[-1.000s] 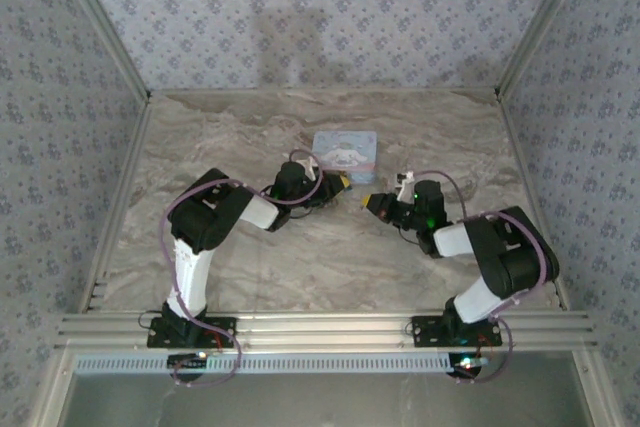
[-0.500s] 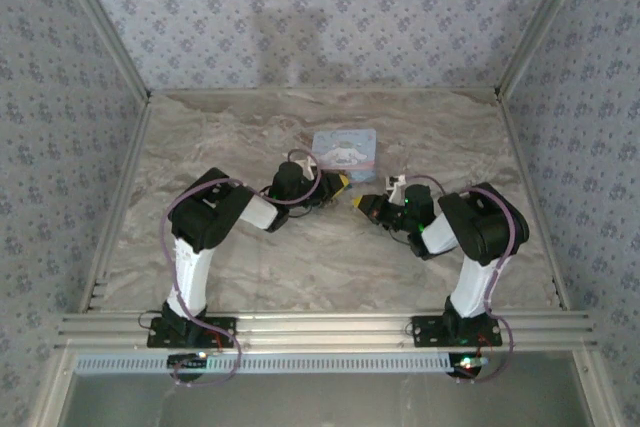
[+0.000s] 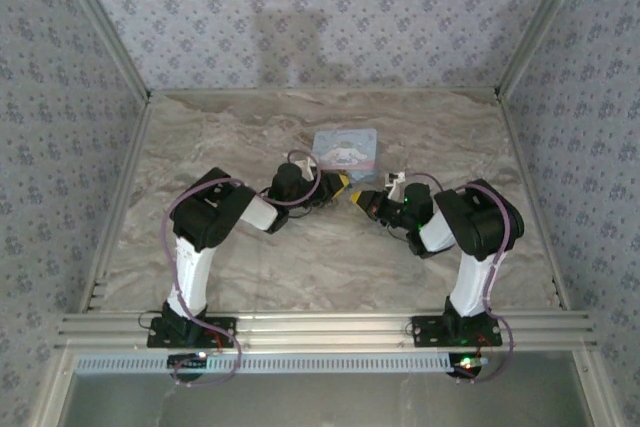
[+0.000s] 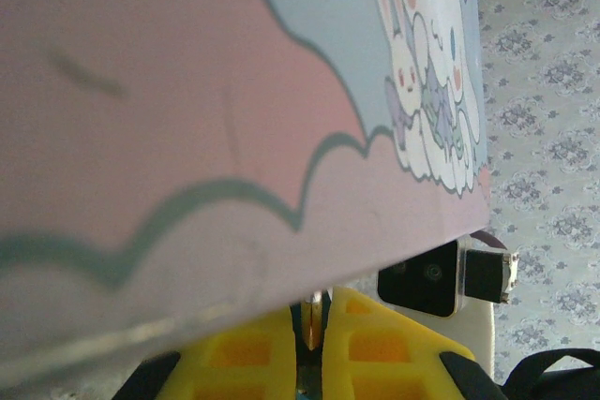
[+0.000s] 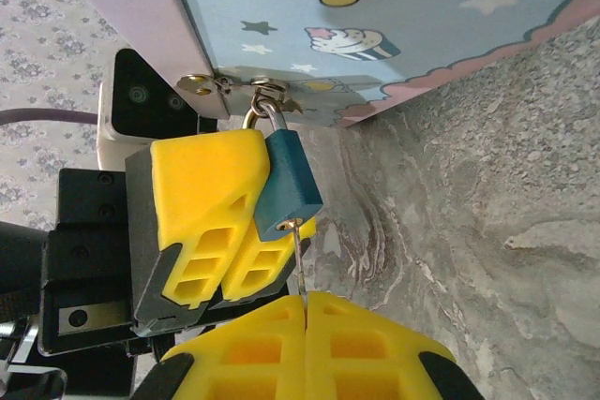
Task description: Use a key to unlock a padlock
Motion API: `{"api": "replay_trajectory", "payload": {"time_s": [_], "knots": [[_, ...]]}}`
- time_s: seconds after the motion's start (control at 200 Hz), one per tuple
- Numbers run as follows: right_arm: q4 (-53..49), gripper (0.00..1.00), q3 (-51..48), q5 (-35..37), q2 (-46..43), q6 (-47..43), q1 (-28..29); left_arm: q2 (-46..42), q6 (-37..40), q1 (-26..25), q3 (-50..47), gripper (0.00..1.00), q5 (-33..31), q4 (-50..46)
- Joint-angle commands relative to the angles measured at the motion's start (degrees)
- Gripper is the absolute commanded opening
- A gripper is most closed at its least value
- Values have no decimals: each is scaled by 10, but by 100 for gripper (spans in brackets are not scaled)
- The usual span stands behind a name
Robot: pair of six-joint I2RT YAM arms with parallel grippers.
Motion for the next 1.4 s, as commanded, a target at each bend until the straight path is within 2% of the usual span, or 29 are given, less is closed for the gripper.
{"api": "replay_trajectory", "payload": {"time_s": [0.0, 1.394], "knots": [[25, 0, 8, -5, 9, 6, -3, 29, -38, -2, -17, 4, 29, -36], [66, 0, 7, -2, 33, 15, -5, 43, -56, -1, -20, 4, 33, -15]]}}
